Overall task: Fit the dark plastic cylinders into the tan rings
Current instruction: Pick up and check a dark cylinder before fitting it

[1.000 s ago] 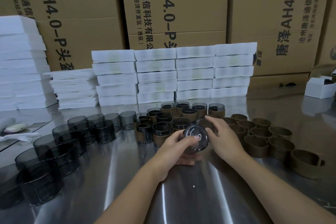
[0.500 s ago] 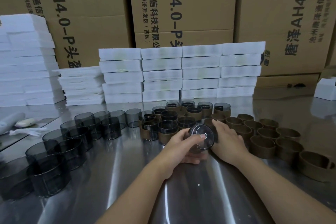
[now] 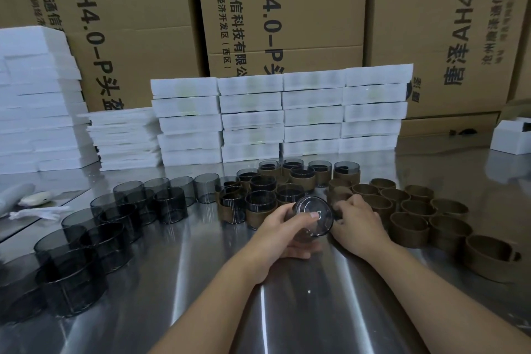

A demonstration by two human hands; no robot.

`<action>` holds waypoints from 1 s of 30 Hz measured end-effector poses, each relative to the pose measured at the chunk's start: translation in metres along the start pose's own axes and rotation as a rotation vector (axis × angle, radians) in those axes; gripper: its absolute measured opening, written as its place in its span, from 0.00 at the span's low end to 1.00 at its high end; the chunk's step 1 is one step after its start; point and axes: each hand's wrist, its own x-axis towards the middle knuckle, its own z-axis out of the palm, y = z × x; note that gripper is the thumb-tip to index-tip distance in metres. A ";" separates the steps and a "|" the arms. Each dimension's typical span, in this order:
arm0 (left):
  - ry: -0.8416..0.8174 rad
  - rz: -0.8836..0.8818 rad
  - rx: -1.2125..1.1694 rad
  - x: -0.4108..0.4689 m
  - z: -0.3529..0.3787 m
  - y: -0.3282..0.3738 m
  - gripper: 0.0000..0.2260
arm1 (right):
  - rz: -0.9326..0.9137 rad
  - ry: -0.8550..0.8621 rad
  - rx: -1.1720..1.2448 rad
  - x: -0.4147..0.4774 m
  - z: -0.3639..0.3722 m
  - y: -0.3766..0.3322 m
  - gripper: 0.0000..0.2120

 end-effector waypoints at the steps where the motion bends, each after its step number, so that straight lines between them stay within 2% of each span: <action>1: 0.001 0.001 0.002 0.000 0.000 0.000 0.20 | -0.002 0.005 0.001 0.000 0.000 0.000 0.18; 4: 0.002 0.003 0.008 0.000 0.001 0.001 0.24 | -0.018 0.006 -0.010 0.001 0.000 0.000 0.18; 17: -0.002 -0.001 0.020 -0.002 0.001 0.002 0.24 | -0.025 -0.001 -0.083 -0.002 0.001 -0.001 0.17; 21: -0.010 -0.026 0.003 -0.003 0.000 0.002 0.15 | 0.015 0.040 -0.006 -0.004 -0.001 -0.001 0.16; 23: -0.002 -0.030 -0.005 -0.004 0.000 0.003 0.15 | 0.019 0.045 0.034 -0.004 -0.002 -0.002 0.14; 28: 0.043 -0.017 -0.058 -0.002 -0.001 0.001 0.08 | -0.005 0.210 0.396 -0.008 -0.010 -0.015 0.07; 30: 0.082 -0.012 -0.095 0.000 -0.002 0.000 0.06 | 0.002 0.278 0.511 -0.010 -0.015 -0.019 0.12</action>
